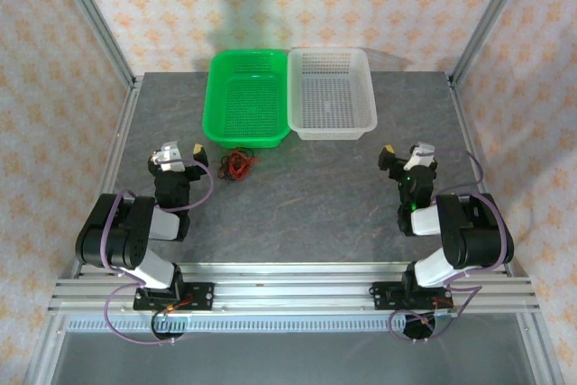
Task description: Untangle the cables
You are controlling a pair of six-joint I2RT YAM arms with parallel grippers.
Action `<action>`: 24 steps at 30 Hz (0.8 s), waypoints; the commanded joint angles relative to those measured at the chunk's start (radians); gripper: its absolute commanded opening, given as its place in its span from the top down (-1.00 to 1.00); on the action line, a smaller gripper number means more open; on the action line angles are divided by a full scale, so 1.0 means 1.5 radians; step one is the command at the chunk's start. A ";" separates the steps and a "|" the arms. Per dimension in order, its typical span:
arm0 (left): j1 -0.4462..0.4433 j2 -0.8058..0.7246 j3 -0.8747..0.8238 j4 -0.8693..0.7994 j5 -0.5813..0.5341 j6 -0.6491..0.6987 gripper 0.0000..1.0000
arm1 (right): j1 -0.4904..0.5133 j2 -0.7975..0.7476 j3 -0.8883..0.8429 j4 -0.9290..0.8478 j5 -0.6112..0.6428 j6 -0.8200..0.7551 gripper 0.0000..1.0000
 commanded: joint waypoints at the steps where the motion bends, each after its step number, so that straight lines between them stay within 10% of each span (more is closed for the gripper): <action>1: 0.001 0.002 0.008 0.001 0.009 0.003 -0.99 | -0.003 -0.008 0.011 -0.002 0.005 0.000 -0.99; 10: -0.009 -0.187 -0.039 -0.064 -0.106 -0.028 -0.99 | 0.022 -0.109 0.039 -0.140 0.061 0.005 -0.83; 16: -0.012 -0.345 0.129 -0.528 -0.120 -0.172 -0.94 | 0.064 -0.220 0.150 -0.460 0.087 0.090 -0.80; 24: -0.086 -0.311 0.210 -0.738 -0.004 -0.314 -0.79 | 0.141 -0.262 0.264 -0.780 0.071 0.167 -0.73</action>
